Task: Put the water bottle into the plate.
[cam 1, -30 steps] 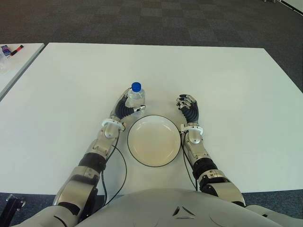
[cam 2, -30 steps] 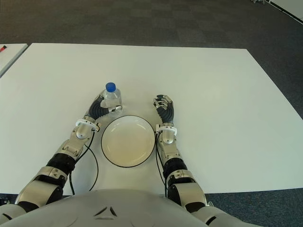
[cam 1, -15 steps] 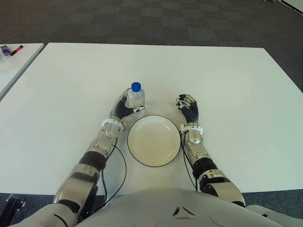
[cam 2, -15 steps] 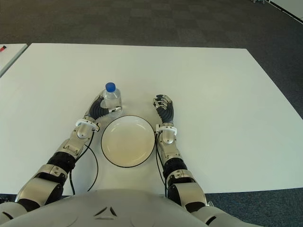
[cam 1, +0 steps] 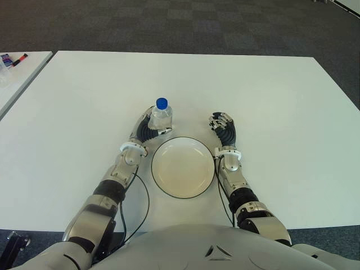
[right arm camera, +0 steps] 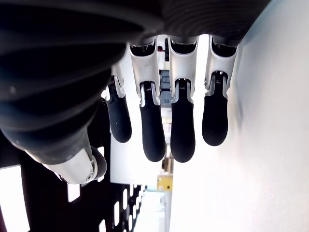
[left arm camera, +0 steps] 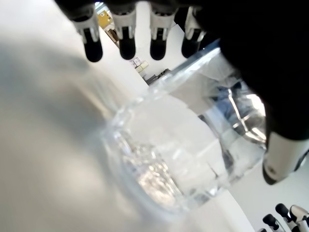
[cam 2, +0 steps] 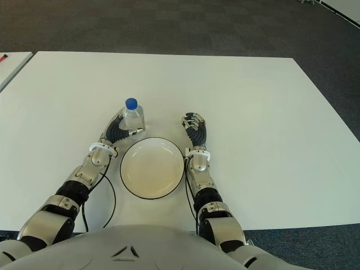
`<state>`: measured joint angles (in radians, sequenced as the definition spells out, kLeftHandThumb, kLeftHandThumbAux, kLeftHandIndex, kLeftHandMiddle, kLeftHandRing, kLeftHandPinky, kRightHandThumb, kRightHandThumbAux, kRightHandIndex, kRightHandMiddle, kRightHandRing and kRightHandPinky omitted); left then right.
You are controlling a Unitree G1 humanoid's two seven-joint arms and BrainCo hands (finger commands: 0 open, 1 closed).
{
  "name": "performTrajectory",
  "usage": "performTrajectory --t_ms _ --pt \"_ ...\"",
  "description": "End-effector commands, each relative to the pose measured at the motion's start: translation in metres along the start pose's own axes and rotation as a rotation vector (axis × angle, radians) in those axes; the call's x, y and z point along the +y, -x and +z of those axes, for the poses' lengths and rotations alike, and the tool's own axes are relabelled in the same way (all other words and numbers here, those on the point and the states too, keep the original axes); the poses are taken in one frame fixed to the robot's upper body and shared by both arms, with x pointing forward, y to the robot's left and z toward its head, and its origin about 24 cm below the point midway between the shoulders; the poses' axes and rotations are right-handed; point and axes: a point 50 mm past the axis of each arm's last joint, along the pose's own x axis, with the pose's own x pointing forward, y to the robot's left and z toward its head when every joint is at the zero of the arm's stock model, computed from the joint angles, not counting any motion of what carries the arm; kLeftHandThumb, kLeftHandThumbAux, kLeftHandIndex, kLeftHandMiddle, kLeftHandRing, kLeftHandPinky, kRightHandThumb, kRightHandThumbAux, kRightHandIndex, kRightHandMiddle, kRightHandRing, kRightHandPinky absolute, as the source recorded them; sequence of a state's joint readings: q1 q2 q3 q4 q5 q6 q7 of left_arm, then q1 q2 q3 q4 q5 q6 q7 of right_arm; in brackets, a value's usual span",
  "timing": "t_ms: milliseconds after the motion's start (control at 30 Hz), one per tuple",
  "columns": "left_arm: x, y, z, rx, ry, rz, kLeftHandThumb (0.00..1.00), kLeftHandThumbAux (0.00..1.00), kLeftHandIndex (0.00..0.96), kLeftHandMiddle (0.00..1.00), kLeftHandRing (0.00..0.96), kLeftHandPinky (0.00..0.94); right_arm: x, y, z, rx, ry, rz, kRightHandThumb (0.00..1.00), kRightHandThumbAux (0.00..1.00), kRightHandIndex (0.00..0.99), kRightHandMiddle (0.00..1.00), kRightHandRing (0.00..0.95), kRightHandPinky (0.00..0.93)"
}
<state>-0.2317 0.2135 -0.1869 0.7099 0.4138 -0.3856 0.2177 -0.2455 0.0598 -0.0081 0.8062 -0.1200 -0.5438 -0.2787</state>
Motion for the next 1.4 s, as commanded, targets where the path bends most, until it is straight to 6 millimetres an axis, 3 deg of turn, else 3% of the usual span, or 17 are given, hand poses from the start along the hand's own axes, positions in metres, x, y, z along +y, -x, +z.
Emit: performTrajectory --t_ms 33,600,733,833,867,900,933,1000,1167,1400 --pt "0.0017 -0.0015 -0.0019 0.008 -0.033 -0.001 0.0 0.64 0.0 0.0 0.007 0.044 -0.0008 0.0094 -0.0145 0.075 0.009 -0.006 0.942 0.668 0.362 0.485 0.511 0.529" --pt "0.0014 -0.0012 -0.0047 0.017 -0.03 0.012 0.0 0.649 0.0 0.0 0.009 0.051 -0.0004 0.0091 -0.0148 0.08 0.014 -0.012 0.942 0.668 0.36 0.486 0.513 0.539" --pt "0.0019 -0.0014 -0.0049 0.021 0.002 0.053 0.067 0.697 0.008 0.056 0.076 0.146 -0.0004 0.0091 -0.0147 0.08 0.015 -0.013 0.942 0.668 0.358 0.486 0.516 0.541" --pt "0.003 -0.0017 -0.0053 0.033 0.036 0.103 0.291 0.701 0.144 0.182 0.218 0.289 -0.0003 0.0092 -0.0146 0.078 0.015 -0.014 0.942 0.669 0.357 0.486 0.518 0.539" --pt "0.0034 -0.002 -0.0054 0.037 0.041 0.115 0.444 0.702 0.243 0.261 0.292 0.351 -0.0004 0.0091 -0.0145 0.077 0.015 -0.014 0.942 0.669 0.357 0.486 0.518 0.536" --pt "0.0047 -0.002 -0.0051 0.041 0.055 0.139 0.499 0.702 0.278 0.29 0.318 0.373 -0.0005 0.0091 -0.0144 0.076 0.015 -0.014 0.942 0.669 0.357 0.486 0.518 0.535" --pt "0.0057 -0.002 -0.0048 0.043 0.065 0.155 0.622 0.69 0.328 0.355 0.383 0.422 -0.0005 0.0091 -0.0144 0.076 0.015 -0.014 0.942 0.669 0.357 0.486 0.518 0.532" --pt "0.0061 -0.0016 -0.004 0.044 0.079 0.175 0.729 0.68 0.368 0.412 0.443 0.468 -0.0005 0.0091 -0.0144 0.075 0.015 -0.013 0.942 0.668 0.358 0.487 0.517 0.529" --pt "0.0058 -0.0006 -0.0022 0.043 0.115 0.227 0.906 0.659 0.377 0.478 0.501 0.559 -0.0004 0.0092 -0.0144 0.073 0.013 -0.01 0.942 0.668 0.358 0.487 0.517 0.527" --pt "0.0054 -0.0004 -0.0012 0.041 0.13 0.25 0.944 0.65 0.382 0.514 0.517 0.608 -0.0001 0.0092 -0.0146 0.076 0.016 -0.009 0.942 0.668 0.357 0.487 0.518 0.537"
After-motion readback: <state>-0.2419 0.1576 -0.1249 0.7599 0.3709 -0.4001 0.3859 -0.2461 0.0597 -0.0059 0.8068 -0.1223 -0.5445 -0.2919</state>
